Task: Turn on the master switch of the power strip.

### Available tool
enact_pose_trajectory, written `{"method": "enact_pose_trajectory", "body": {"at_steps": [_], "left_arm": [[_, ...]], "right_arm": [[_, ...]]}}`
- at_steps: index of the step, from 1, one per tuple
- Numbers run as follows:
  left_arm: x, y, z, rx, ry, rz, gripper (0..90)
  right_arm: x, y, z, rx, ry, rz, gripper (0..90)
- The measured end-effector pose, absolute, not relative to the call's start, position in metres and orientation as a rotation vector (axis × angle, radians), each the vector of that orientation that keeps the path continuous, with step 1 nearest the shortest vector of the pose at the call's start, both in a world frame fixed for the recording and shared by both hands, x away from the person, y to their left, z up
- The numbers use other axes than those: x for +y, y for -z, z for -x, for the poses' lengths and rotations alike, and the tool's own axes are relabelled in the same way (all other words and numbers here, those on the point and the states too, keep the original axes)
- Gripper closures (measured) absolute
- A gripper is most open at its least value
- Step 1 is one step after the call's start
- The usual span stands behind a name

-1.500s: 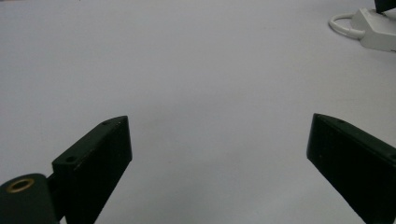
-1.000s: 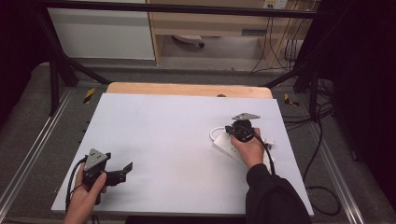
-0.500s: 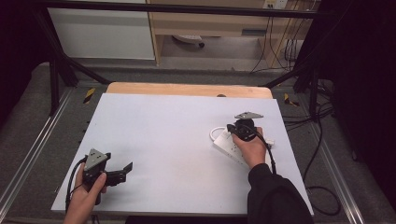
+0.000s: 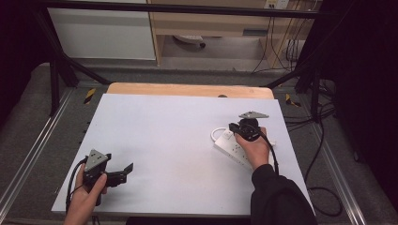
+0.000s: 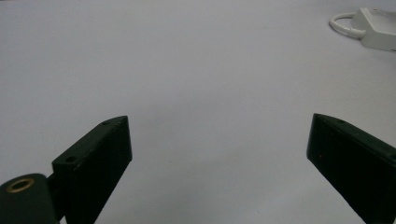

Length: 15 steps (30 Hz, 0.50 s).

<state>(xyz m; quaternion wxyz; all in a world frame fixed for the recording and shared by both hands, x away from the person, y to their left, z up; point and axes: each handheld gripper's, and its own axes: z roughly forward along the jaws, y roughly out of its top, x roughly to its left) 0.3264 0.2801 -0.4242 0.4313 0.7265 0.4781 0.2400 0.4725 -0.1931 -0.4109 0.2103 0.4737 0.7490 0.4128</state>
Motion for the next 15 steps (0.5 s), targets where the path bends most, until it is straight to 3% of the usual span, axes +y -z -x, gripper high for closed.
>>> {"method": "enact_pose_trajectory", "body": {"at_steps": [9,15], "left_arm": [[0.2804,0.4241,-0.3264,1.192,-0.6,-1.813,6.8],[0.2804,0.424,-0.3263,1.193,-0.6,-1.812,6.8]], "right_arm": [[-0.1956,0.4069,-0.471,2.077,-1.203,-1.312,70.1],[-0.1977,0.4035,-0.4698,2.048,-1.26,-1.335,48.4]]}}
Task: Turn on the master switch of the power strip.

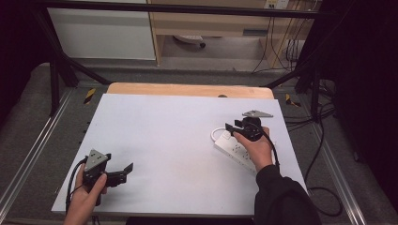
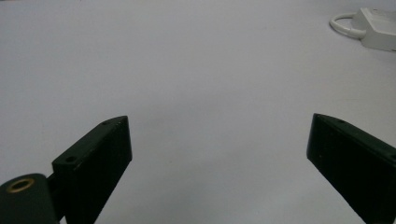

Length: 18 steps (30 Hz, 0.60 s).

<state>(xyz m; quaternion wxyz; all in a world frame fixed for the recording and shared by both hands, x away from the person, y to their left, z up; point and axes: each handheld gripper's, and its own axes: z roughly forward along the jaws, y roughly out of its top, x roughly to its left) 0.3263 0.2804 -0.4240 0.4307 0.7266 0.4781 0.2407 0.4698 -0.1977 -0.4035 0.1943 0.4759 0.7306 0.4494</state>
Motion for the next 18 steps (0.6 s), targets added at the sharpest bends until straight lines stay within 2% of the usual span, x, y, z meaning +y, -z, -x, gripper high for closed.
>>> {"method": "enact_pose_trajectory", "body": {"at_steps": [3,5,9,18], "left_arm": [[0.28,0.424,-0.326,1.193,-0.6,-1.812,6.8],[0.28,0.424,-0.326,1.194,-0.6,-1.811,6.8],[0.281,0.424,-0.326,1.194,-0.603,-1.81,6.8],[0.281,0.424,-0.326,1.197,-0.604,-1.81,6.8]], "right_arm": [[-0.198,0.402,-0.47,2.04,-1.258,-1.347,33.5],[-0.199,0.401,-0.47,2.041,-1.244,-1.354,28.4],[-0.201,0.398,-0.47,2.031,-1.248,-1.373,19.9],[-0.202,0.393,-0.466,1.994,-1.274,-1.347,6.8]]}}
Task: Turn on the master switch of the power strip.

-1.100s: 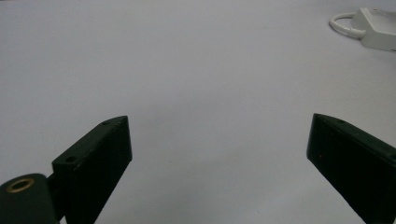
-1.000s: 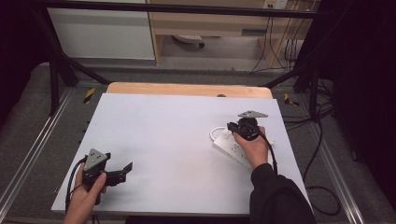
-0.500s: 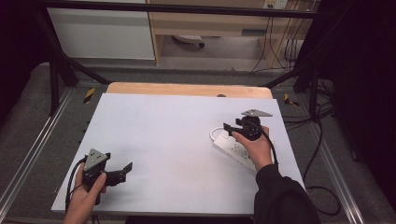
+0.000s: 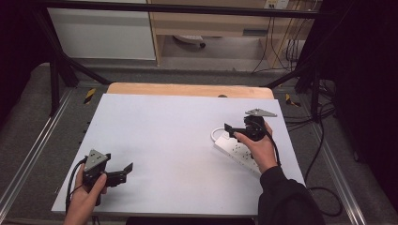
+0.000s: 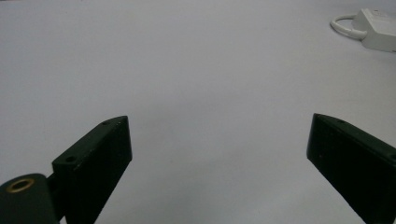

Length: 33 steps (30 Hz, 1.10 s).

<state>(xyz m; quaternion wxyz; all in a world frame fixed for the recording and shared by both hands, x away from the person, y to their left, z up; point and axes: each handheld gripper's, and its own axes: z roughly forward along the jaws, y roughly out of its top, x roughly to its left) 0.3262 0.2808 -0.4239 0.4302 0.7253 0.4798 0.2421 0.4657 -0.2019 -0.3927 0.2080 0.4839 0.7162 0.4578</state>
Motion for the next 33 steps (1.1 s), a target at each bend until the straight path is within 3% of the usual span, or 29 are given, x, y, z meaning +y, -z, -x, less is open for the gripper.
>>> {"method": "enact_pose_trajectory", "body": {"at_steps": [33], "left_arm": [[0.284,0.424,-0.326,1.196,-0.611,-1.806,6.8]], "right_arm": [[-0.232,0.368,-0.424,1.862,-1.331,-1.246,8.4]]}}
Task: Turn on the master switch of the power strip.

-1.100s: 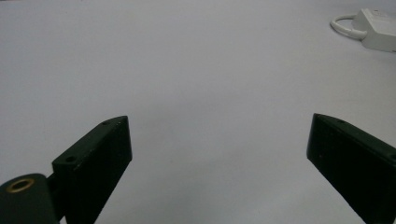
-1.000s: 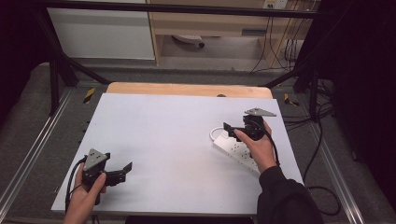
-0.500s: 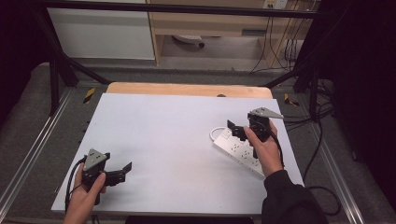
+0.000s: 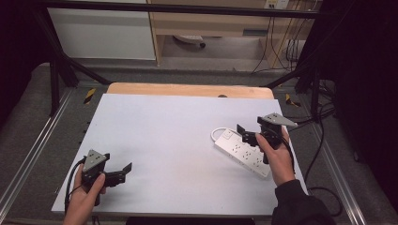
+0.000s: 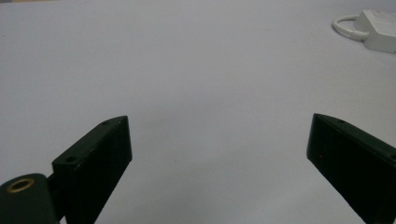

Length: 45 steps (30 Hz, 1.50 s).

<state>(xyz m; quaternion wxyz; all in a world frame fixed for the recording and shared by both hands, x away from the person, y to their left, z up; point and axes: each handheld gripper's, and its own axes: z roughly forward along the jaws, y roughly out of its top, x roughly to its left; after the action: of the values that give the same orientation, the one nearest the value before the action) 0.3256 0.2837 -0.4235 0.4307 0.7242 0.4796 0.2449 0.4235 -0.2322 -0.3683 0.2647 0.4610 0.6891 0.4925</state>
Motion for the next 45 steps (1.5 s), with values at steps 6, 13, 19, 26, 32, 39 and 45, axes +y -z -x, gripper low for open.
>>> {"method": "enact_pose_trajectory", "body": {"at_steps": [6,13,19,26,32,39,45], "left_arm": [[0.283,0.423,-0.326,1.192,-0.614,-1.809,6.8],[0.284,0.423,-0.325,1.196,-0.612,-1.808,6.8],[0.283,0.423,-0.325,1.191,-0.613,-1.808,6.8],[0.283,0.423,-0.325,1.19,-0.614,-1.809,6.8],[0.284,0.423,-0.325,1.188,-0.617,-1.81,6.8],[0.284,0.423,-0.325,1.186,-0.619,-1.81,6.8],[0.283,0.423,-0.325,1.181,-0.62,-1.809,6.8]], "right_arm": [[-0.241,0.371,-0.412,1.865,-1.35,-1.22,8.1],[-0.25,0.371,-0.397,1.87,-1.348,-1.193,5.3],[-0.258,0.375,-0.384,1.858,-1.359,-1.191,5.8],[-0.268,0.383,-0.37,1.834,-1.341,-1.208,6.1],[-0.277,0.391,-0.358,1.818,-1.349,-1.227,6.2],[-0.284,0.408,-0.346,1.816,-1.308,-1.259,6.2],[-0.289,0.424,-0.337,1.863,-1.227,-1.271,6.0]]}}
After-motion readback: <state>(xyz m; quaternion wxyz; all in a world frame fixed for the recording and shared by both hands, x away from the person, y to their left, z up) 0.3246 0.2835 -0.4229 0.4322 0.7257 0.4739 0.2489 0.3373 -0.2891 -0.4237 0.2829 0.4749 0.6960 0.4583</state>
